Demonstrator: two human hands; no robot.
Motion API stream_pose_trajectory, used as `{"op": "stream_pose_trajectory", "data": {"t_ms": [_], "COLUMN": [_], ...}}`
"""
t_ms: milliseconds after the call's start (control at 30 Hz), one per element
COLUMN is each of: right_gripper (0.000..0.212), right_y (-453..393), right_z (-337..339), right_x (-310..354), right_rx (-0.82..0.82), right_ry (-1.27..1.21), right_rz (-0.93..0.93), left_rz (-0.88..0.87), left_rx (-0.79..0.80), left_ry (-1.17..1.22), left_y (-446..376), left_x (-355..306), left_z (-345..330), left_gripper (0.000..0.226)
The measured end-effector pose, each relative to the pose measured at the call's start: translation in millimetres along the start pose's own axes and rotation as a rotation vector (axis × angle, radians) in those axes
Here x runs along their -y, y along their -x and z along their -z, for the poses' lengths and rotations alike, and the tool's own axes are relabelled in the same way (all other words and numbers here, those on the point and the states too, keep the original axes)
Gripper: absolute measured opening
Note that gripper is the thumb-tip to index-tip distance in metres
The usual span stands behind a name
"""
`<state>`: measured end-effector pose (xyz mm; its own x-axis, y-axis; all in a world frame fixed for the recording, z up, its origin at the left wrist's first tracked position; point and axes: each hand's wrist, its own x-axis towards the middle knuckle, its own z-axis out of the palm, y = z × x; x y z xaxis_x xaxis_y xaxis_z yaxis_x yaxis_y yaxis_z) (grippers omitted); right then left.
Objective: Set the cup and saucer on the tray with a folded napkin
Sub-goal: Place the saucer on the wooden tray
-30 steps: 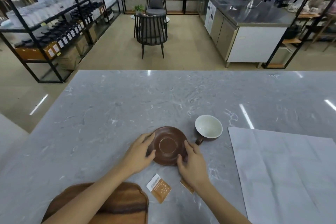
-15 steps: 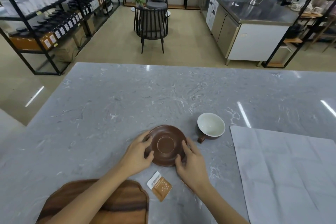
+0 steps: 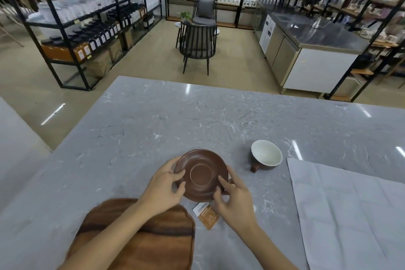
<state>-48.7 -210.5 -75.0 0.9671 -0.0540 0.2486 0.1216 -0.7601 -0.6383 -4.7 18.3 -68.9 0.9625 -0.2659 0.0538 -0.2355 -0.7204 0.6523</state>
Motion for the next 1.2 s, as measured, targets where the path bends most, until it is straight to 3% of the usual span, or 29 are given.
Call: {"op": "stream_pose_trajectory", "data": {"t_ms": [400, 767, 1200], "right_gripper": [0.031, 0.029, 0.03], "right_y": [42.0, 111.1, 155.3], "right_z": [-5.1, -42.2, -70.1], "right_x": [69.0, 102.5, 108.5], "right_rx": [-0.015, 0.04, 0.072], "right_ry": [-0.03, -0.038, -0.046], "right_rz": [0.048, 0.029, -0.083], "left_rz": [0.013, 0.079, 0.124], "left_rx": [-0.113, -0.05, -0.004], "left_ry": [-0.029, -0.043, -0.007], "left_y": [70.6, 146.6, 178.8], "left_x": [15.5, 46.9, 64.9], "left_z": [47.9, 62.6, 49.0], "left_gripper": [0.047, 0.046, 0.047]}}
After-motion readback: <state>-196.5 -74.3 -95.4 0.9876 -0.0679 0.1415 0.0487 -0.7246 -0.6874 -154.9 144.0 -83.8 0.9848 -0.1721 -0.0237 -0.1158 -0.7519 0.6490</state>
